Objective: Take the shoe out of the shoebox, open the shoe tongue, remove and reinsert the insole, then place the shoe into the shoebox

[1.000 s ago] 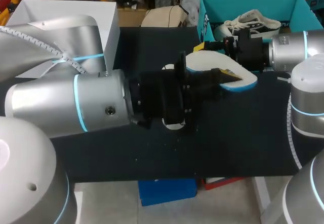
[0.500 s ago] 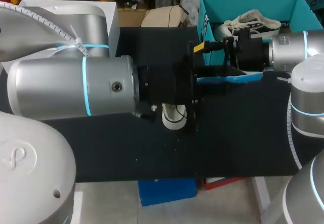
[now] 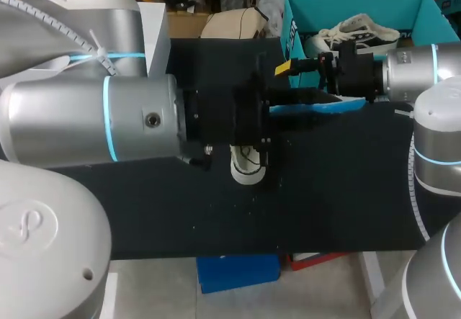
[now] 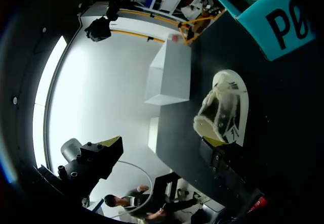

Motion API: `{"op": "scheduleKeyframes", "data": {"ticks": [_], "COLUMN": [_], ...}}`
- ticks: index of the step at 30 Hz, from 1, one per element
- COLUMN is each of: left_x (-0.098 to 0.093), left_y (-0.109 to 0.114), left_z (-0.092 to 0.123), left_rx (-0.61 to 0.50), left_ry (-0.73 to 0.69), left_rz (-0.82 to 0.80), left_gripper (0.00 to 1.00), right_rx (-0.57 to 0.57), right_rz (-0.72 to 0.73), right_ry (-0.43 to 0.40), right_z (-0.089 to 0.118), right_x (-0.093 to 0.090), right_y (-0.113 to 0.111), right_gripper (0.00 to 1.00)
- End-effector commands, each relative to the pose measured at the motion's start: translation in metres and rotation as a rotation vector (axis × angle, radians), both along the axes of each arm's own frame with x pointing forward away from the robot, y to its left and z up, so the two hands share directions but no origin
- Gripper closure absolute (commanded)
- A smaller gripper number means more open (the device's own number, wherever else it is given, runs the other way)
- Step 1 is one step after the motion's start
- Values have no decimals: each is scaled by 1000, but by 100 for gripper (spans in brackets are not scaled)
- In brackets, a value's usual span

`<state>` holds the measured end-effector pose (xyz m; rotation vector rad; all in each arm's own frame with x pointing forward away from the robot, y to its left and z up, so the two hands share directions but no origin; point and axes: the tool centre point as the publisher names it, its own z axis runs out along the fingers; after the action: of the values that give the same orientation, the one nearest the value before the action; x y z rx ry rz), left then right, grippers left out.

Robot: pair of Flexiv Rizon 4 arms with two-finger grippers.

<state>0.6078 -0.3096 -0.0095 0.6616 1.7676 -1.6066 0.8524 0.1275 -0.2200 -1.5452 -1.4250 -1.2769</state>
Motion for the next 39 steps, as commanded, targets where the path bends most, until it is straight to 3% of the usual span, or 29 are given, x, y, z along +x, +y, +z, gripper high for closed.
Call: {"op": "scheduleKeyframes", "data": {"ticks": [1,9,14,32,36,39], "left_x": [0,5,9,9,37,59], "left_y": [-6,-8,2,2,1,1], "left_z": [-7,-8,-5,-5,-9,-1], "left_rx": [76,260,356,356,419,405], "left_ry": [-16,-67,-95,-95,-26,-7], "left_rz": [150,441,635,635,640,656], "left_gripper": [100,100,100,100,100,100], "right_rx": [2,2,2,2,2,2], "right_rz": [-3,-3,-3,-3,-3,-3], "right_ry": [-2,-2,-2,-2,-2,-2], "right_z": [-1,-1,-1,-1,-1,-1], "right_x": [0,0,0,0,0,0], "right_y": [1,1,1,1,1,1], "right_gripper": [0,0,0,0,0,0]}}
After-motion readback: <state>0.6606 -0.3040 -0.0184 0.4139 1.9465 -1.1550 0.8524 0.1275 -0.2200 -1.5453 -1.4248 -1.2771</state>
